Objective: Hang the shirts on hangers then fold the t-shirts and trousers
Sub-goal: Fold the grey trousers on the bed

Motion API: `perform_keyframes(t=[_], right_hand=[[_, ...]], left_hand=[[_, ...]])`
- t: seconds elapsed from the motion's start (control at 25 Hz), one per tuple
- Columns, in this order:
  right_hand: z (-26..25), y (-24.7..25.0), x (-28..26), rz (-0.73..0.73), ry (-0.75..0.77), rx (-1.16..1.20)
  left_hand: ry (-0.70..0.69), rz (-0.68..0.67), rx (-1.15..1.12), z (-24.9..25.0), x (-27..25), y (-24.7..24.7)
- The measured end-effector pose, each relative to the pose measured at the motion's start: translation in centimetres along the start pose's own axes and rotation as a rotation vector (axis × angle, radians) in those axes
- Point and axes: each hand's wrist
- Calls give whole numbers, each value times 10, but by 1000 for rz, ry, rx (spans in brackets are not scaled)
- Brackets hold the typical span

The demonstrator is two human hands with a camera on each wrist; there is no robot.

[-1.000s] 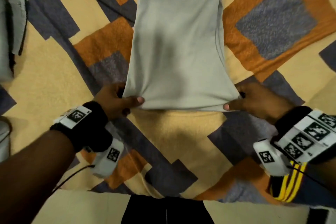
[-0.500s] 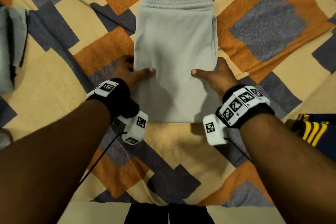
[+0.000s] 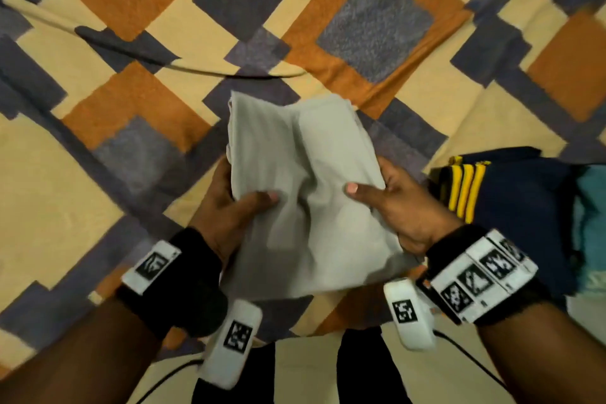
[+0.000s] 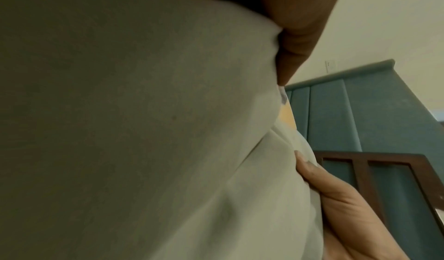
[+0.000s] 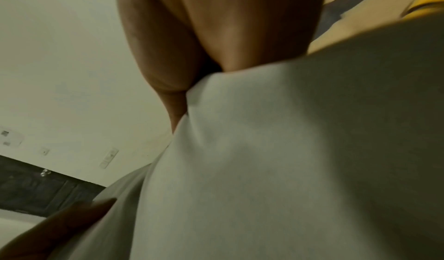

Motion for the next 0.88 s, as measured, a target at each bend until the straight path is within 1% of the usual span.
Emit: perform_keyframes(t=[0.08,0.16,0.28,0.36,0.4,0.48,0.52,0.6,0.68,0.72,0.8,0.88], right_hand=[[22,44,-31,-5,-13,1],[33,86,-61,18,2,1],[30,168,-109,107,98,-6],[27,223,-135,138,166,26],[32,247,-139,157,177,49],[58,288,-121,210,155,87],[77,306,-106,248,148,63],[123,337,-71,335,134,-93],[155,358,-42,341,158,-197],[161,360,-38,357,165,-198],[162,365,-34,399,168,-180],[159,363,-39,413,201,-196]], left_hand=[[-22,-78,-31,-15,-27,-46],[-61,-139,-25,-26,-47,-96],[-163,-191,-2,-35,-67,-183],[-228,-190,-22,-41,-74,-237],[-234,-177,-33,-50,-73,-259],[-160,-142,-17,-81,-64,-287],[-92,-107,6,-103,-60,-297],[35,-17,185,-141,-58,-308],[55,12,393,-166,-56,-305],[62,25,394,-168,-59,-304],[72,69,312,-165,-63,-300],[57,38,366,-153,-66,-303]])
Point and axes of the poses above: each hand's wrist, its own x-axis towards the middle knuckle, its own y-axis out of the back of the hand, z = x × y, and after that the axes turned 8 degrees about -y, right-handed
